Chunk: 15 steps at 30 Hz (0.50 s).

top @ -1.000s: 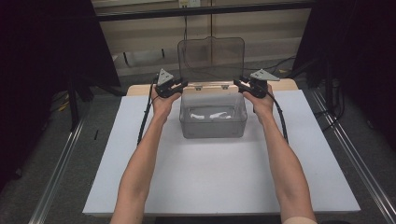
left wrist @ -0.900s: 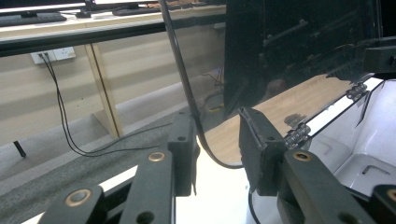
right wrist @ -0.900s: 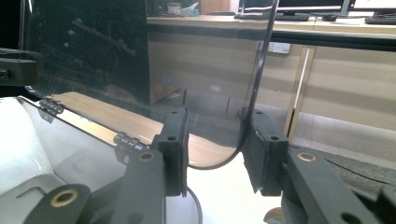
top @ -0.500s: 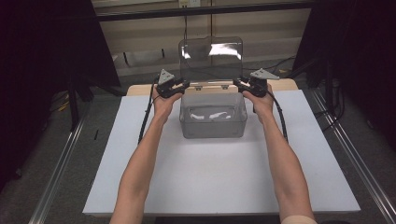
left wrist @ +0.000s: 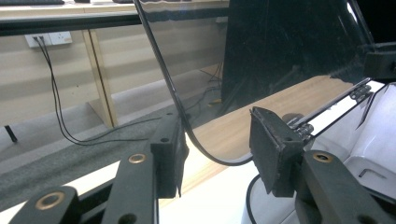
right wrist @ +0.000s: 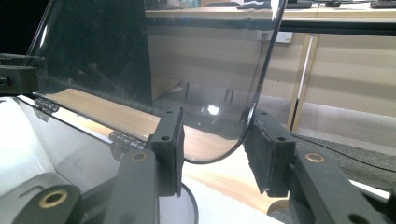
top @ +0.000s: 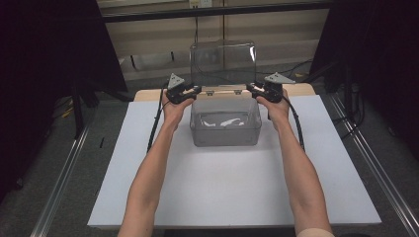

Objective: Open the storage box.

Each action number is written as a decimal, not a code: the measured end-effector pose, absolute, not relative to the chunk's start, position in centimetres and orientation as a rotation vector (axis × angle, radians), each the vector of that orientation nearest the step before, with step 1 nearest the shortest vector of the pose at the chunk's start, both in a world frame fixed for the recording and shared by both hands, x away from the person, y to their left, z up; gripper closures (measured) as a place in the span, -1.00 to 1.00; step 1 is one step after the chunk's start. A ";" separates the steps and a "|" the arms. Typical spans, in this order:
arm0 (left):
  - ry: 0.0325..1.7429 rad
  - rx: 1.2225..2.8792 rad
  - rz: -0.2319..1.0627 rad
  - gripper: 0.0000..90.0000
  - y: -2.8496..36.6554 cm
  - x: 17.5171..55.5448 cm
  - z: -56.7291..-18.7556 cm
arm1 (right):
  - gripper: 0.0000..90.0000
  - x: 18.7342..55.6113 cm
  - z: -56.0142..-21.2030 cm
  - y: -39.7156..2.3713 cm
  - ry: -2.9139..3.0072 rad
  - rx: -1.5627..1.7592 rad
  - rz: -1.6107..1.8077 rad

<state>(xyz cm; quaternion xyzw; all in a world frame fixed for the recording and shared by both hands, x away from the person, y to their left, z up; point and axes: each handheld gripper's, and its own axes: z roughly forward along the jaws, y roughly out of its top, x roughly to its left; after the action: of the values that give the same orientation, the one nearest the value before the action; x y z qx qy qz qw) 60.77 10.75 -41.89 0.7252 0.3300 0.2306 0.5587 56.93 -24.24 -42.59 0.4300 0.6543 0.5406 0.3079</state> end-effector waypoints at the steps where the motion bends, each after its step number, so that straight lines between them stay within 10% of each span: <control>1: 0.785 1.705 0.536 0.24 10.7 60.8 -41.9 | 0.28 57.0 -42.6 -24.3 1.728 1.142 1.433; 15: 0.844 1.672 0.499 0.13 10.6 60.9 -42.2 | 0.25 57.1 -42.9 -24.5 1.718 1.203 1.475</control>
<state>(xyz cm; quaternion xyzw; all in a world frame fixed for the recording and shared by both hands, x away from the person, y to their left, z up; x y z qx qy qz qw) 60.92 10.61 -42.20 0.7112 0.3589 0.2121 0.5661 57.08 -24.47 -42.87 0.4498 0.6422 0.5515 0.2848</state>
